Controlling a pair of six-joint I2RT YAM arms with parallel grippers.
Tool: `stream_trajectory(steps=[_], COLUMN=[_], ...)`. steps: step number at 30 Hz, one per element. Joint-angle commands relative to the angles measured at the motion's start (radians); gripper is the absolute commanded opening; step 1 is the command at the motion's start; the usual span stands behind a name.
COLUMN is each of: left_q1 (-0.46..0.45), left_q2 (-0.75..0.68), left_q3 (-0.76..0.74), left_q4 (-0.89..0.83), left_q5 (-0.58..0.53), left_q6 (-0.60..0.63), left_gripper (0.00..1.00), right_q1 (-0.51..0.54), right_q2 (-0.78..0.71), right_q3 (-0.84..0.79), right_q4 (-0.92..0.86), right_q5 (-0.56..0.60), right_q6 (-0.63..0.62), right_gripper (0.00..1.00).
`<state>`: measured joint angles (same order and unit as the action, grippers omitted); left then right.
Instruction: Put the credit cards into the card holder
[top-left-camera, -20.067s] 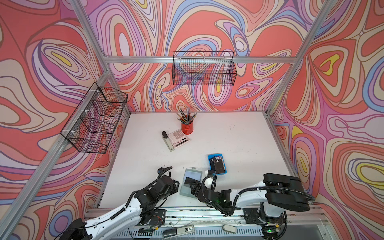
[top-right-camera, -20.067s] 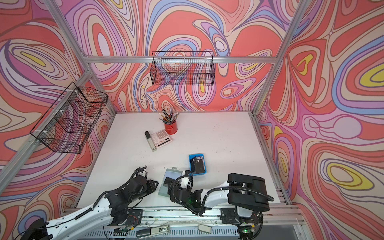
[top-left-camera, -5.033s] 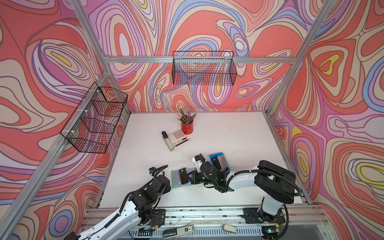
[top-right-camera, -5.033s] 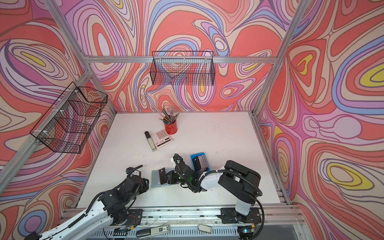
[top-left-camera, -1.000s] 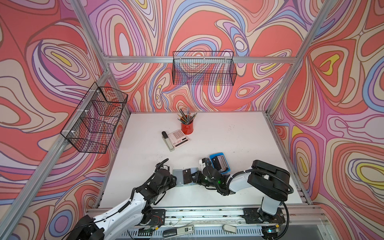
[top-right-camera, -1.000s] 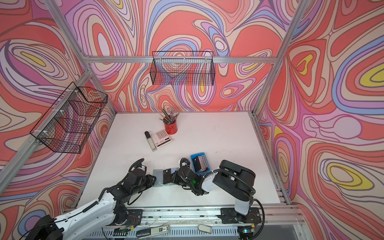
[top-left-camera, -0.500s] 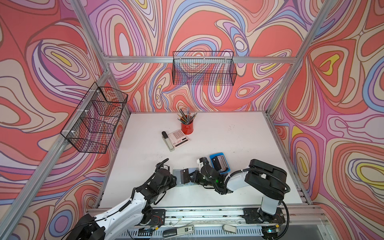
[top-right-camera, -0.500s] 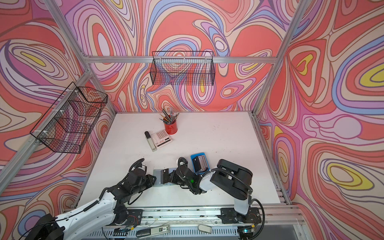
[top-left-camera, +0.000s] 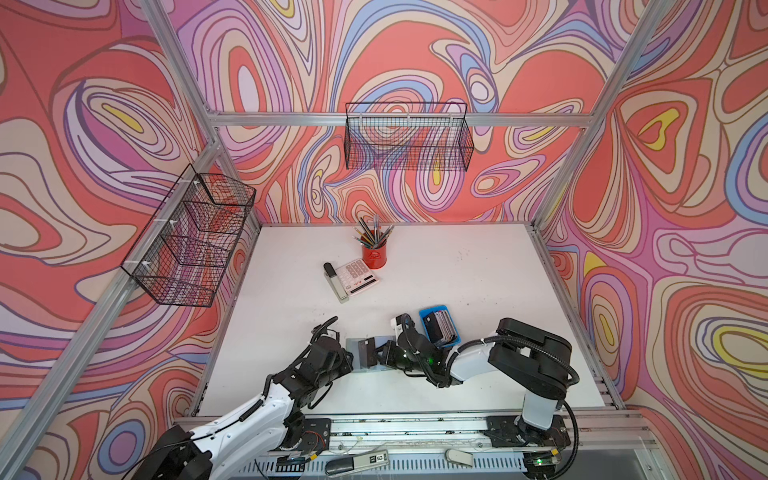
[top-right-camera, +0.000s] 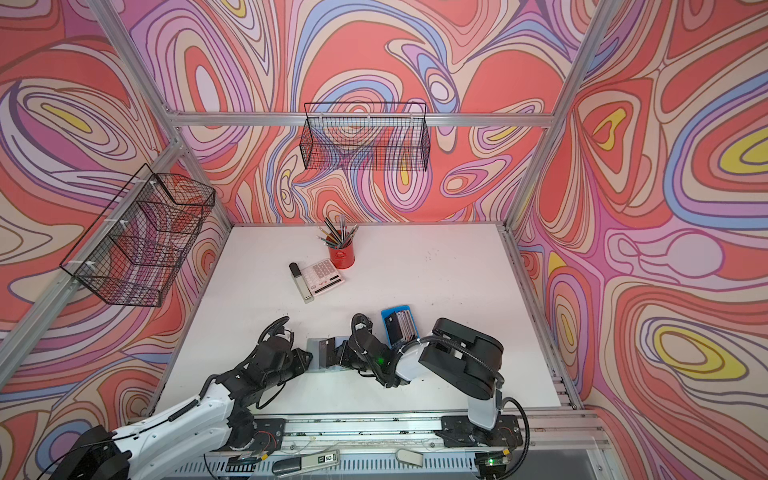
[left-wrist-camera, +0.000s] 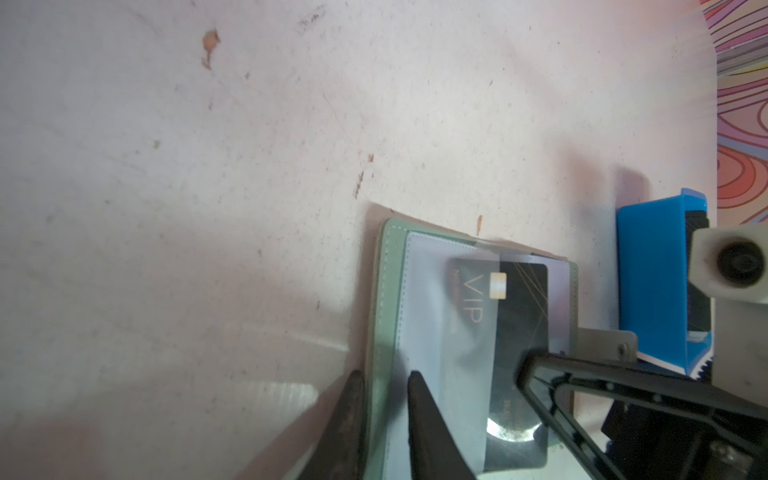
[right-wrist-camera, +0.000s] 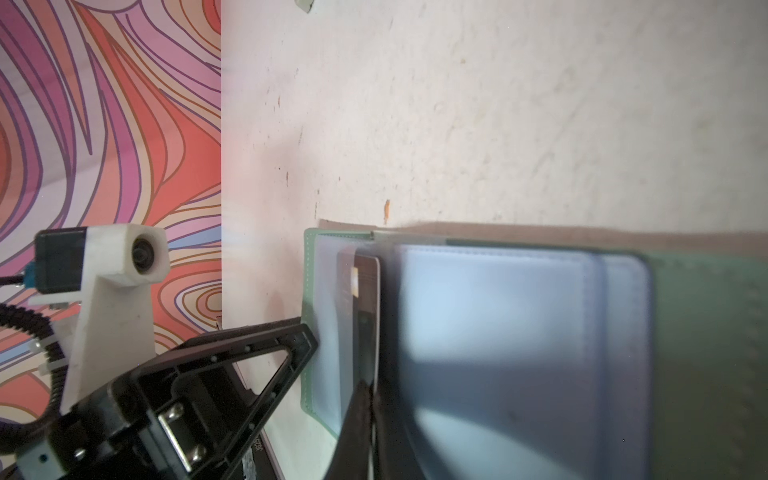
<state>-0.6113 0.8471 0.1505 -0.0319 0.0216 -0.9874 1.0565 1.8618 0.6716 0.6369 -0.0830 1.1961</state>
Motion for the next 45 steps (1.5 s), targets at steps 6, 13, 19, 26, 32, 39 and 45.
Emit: stream_trajectory(steps=[6, 13, 19, 26, 32, 39, 45], left_q1=[0.002, 0.002, 0.002, 0.002, 0.002, 0.002, 0.002], left_q2=[0.007, 0.0, 0.001, -0.003, -0.006, 0.01, 0.038], left_q3=[-0.026, -0.03, -0.031, -0.044, -0.051, -0.028, -0.027], left_q4=[-0.012, -0.017, -0.015, 0.01, 0.022, 0.02, 0.057], left_q5=[0.054, 0.048, 0.048, 0.064, 0.067, 0.084, 0.099], left_q6=[0.006, 0.007, 0.007, 0.009, 0.007, 0.016, 0.01], left_gripper=[0.2, 0.21, 0.21, 0.21, 0.21, 0.2, 0.13], right_q1=[0.052, 0.056, 0.056, 0.056, 0.059, 0.074, 0.1], right_q2=[0.069, -0.005, -0.108, -0.166, -0.112, -0.061, -0.011], right_q3=[0.03, 0.052, 0.065, 0.073, 0.092, 0.128, 0.185], right_q4=[-0.087, -0.243, -0.397, -0.459, -0.413, -0.383, -0.404], right_q5=[0.018, 0.107, 0.202, 0.249, 0.198, 0.173, 0.155], right_q6=[0.027, -0.014, -0.057, -0.073, -0.081, -0.09, -0.102], right_gripper=[0.0, 0.01, 0.38, 0.45, 0.45, 0.4, 0.37])
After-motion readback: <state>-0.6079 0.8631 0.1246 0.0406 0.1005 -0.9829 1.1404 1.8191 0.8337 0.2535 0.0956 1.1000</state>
